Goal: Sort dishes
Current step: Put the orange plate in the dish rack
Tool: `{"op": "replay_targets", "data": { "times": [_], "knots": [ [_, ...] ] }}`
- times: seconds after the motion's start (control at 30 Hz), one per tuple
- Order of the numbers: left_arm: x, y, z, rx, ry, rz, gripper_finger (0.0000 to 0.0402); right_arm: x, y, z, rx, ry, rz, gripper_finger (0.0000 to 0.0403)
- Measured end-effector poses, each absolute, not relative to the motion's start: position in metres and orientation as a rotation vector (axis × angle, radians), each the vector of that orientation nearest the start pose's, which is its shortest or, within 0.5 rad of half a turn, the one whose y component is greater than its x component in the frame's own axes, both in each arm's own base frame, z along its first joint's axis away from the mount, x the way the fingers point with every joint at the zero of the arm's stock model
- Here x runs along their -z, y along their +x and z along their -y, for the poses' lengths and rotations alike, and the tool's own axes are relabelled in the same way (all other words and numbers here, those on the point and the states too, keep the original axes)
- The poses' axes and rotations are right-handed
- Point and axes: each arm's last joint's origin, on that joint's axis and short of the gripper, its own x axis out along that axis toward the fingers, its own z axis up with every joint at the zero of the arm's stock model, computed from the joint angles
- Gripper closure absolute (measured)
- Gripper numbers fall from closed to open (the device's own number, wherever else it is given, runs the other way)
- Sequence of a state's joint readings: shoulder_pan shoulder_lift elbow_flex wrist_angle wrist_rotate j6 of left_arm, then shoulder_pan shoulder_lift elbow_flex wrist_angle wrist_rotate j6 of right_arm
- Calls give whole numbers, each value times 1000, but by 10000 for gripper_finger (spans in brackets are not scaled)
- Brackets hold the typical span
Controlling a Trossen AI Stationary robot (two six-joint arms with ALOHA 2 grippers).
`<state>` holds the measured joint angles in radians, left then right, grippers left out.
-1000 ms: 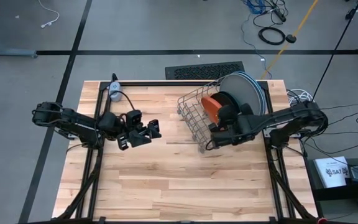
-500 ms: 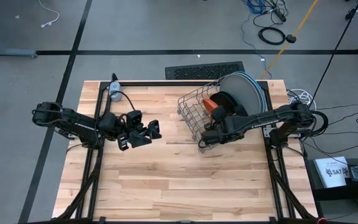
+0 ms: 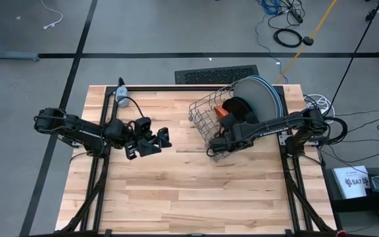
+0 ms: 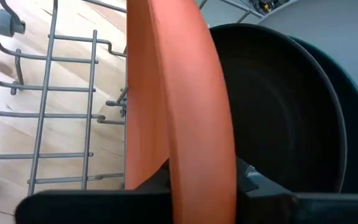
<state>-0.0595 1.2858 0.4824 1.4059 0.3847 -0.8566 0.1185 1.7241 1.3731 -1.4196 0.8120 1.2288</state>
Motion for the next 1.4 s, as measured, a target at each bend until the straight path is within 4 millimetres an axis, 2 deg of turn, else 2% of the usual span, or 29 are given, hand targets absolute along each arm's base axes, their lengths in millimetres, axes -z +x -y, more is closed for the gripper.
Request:
{"op": "replay_targets", "data": {
  "times": [0.2, 0.5, 0.63, 0.97, 1.27, 1.4],
  "knots": [
    [-276, 236, 25, 661, -717, 368, 189, -250, 294, -17, 1269, 110, -999, 343],
    [-276, 236, 26, 679, -710, 360, 189, -250, 292, -18, 1267, 89, -1030, 221],
    [-275, 236, 26, 682, -708, 359, 189, -254, 291, -17, 1279, 75, -1037, 190],
    [-276, 236, 26, 682, -708, 359, 189, -277, 292, -18, 1272, 16, -1019, 189],
    [-276, 236, 26, 686, -707, 357, 189, -277, 292, -15, 1201, -110, -1106, 188],
    [-276, 236, 26, 686, -707, 357, 189, -278, 294, -14, 1176, -155, -1117, 171]
  ]
}}
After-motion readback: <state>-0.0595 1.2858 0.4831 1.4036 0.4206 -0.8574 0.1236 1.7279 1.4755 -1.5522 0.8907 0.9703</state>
